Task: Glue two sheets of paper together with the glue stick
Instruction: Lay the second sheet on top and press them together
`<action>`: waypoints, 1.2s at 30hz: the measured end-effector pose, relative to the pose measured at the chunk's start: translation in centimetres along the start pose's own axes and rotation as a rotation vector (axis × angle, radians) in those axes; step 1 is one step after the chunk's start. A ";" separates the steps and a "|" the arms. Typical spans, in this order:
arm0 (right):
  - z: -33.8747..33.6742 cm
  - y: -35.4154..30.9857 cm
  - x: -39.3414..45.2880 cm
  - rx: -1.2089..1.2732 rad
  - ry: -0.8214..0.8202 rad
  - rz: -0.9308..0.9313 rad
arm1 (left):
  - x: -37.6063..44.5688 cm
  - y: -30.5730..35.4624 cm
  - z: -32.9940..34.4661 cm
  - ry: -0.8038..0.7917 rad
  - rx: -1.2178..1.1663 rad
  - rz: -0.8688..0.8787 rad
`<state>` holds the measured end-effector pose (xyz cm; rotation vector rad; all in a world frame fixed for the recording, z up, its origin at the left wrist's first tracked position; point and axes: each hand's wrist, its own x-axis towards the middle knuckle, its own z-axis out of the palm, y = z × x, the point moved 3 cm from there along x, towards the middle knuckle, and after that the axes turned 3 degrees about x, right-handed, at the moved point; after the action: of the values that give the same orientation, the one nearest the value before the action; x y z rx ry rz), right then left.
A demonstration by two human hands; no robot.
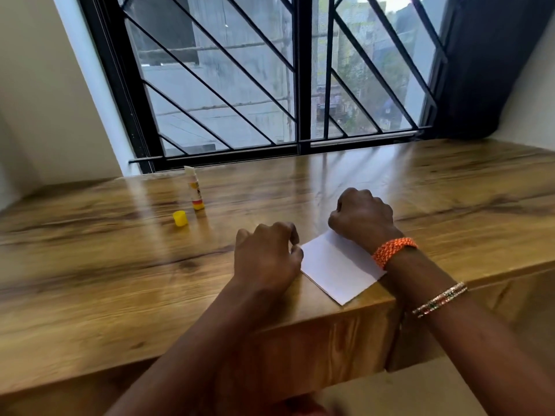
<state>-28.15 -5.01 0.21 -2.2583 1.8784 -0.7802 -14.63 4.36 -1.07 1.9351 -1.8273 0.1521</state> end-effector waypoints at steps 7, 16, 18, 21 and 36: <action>0.1 0.7 0.1 0.154 0.032 0.024 | -0.1 -0.3 -0.7 0.098 -0.100 0.101; 0.7 0.7 -0.9 0.065 0.023 -0.025 | -0.2 1.0 2.5 -0.504 0.189 0.094; 0.8 0.8 -1.0 0.024 0.025 -0.043 | -0.4 0.9 2.5 -0.499 0.262 0.054; 0.9 0.8 -0.9 -0.032 0.028 -0.050 | -1.1 0.9 2.2 -0.460 0.362 -0.023; 1.5 0.7 -0.7 -0.185 0.093 -0.063 | -2.7 1.0 1.2 -0.412 0.401 -0.167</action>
<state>-28.20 -4.83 -1.58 -2.4408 2.0065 -0.7620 -16.19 6.39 -2.92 2.5437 -1.9905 0.0714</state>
